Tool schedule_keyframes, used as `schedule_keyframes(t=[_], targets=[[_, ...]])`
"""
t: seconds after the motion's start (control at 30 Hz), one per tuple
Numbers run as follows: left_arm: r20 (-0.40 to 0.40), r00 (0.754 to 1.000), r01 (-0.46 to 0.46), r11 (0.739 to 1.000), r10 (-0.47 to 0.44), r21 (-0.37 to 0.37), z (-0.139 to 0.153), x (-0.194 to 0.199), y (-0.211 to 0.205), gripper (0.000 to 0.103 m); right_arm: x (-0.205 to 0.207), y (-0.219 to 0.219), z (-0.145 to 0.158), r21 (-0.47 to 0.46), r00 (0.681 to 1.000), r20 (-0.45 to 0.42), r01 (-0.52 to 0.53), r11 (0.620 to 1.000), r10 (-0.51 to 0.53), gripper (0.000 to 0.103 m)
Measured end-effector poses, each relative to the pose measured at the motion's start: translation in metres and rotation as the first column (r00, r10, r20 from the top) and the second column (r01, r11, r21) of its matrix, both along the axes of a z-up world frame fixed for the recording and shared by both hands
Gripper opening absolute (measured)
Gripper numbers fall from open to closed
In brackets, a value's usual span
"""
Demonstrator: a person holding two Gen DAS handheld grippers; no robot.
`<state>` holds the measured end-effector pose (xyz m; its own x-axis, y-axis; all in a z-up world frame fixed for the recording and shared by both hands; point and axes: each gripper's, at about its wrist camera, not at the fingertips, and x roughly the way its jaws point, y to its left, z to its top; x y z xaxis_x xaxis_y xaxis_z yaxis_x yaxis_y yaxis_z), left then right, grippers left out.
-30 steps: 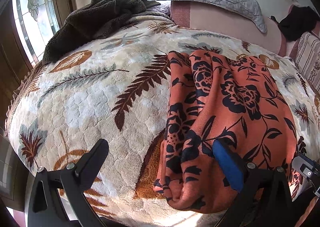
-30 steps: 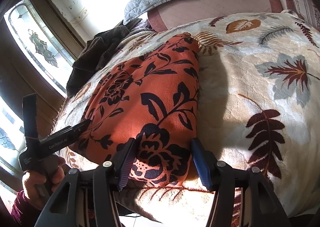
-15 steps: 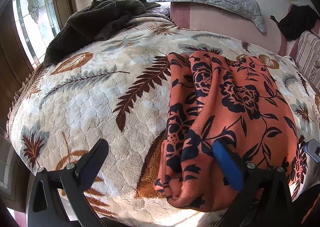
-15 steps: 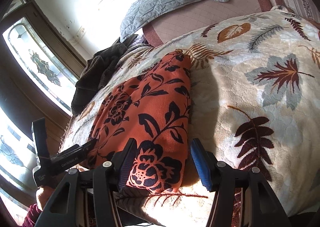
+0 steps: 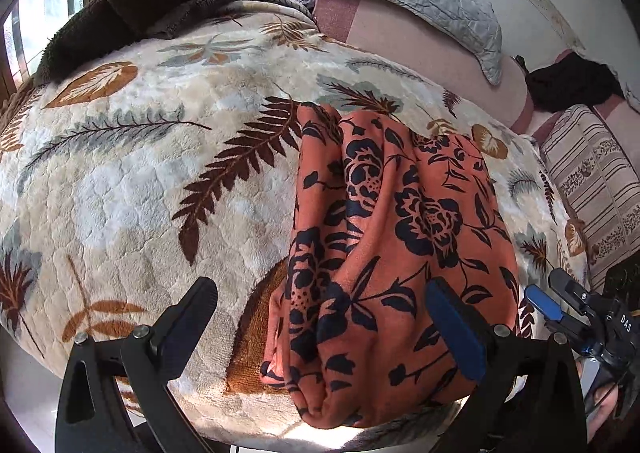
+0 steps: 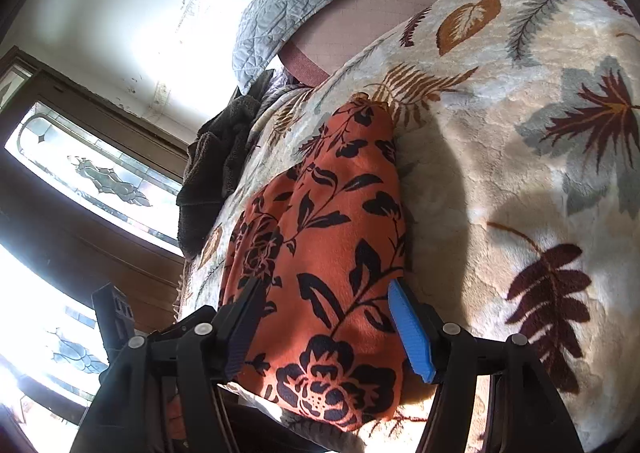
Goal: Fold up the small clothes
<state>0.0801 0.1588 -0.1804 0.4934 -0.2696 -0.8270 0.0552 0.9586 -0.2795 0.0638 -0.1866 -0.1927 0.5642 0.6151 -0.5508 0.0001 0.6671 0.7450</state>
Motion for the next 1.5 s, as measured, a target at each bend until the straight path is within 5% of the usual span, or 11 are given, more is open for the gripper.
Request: schedule_keyframes(t=[0.23, 0.57, 0.87, 0.97, 1.13, 1.3, 1.5], targets=[[-0.173, 0.985, -0.014, 0.989, -0.012, -0.147, -0.043, 0.023, 0.007, 0.103, 0.028, -0.002, -0.025, 0.093, 0.996, -0.093, 0.015, 0.996, -0.007, 0.072], [-0.113, 0.988, 0.082, 0.975, -0.107, -0.207, -0.037, 0.018, -0.015, 0.103, 0.054, 0.009, -0.052, 0.174, 0.988, -0.152, 0.020, 0.984, 0.006, 0.077], [-0.070, 0.991, 0.104, 0.984, -0.115, -0.142, -0.036, 0.026, -0.038, 0.092, 0.073, 0.036, -0.052, 0.027, 0.991, -0.104, -0.087, 0.996, 0.089, 0.076], [-0.058, 0.993, 0.096, 0.990, -0.103, -0.099, -0.038, 0.028, -0.045, 0.086, 0.073, 0.042, -0.050, -0.019, 0.991, -0.085, -0.102, 0.995, 0.100, 0.071], [-0.024, 0.997, 0.073, 0.996, -0.074, -0.059, -0.032, 0.029, -0.052, 0.070, 0.068, 0.048, -0.038, -0.079, 0.991, -0.024, -0.132, 0.988, 0.131, 0.048], [0.041, 0.992, 0.114, 0.992, -0.116, 0.048, -0.009, 0.026, -0.075, 0.048, 0.059, 0.049, -0.023, -0.159, 0.986, 0.041, -0.151, 0.976, 0.160, 0.042], [0.097, 0.976, 0.188, 0.979, -0.195, 0.085, 0.019, 0.020, -0.116, 0.041, 0.048, 0.020, 0.002, -0.155, 0.984, 0.137, -0.092, 0.984, 0.114, 0.040]])
